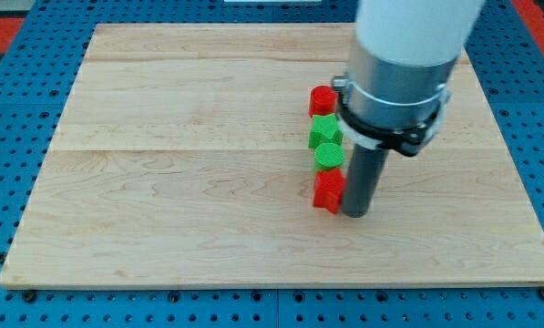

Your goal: Make a vertical line with blue blocks and yellow heart

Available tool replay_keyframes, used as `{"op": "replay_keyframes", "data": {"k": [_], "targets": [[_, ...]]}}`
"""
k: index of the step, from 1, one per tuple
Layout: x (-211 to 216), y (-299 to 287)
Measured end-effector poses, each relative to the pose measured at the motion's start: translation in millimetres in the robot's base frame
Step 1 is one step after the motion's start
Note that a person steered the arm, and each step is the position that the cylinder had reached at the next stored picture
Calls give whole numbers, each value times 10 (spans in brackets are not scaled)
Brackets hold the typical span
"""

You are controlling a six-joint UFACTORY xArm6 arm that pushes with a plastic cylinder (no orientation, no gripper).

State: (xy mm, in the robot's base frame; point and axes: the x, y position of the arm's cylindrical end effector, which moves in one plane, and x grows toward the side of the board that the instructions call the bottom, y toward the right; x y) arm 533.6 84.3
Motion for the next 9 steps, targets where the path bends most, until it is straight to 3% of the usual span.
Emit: {"op": "replay_keyframes", "data": {"k": [1, 2, 4, 7, 9], "targets": [[90, 436], [6, 1340], [-1152, 2513], [-1941, 2489], [-1785, 2456]]}}
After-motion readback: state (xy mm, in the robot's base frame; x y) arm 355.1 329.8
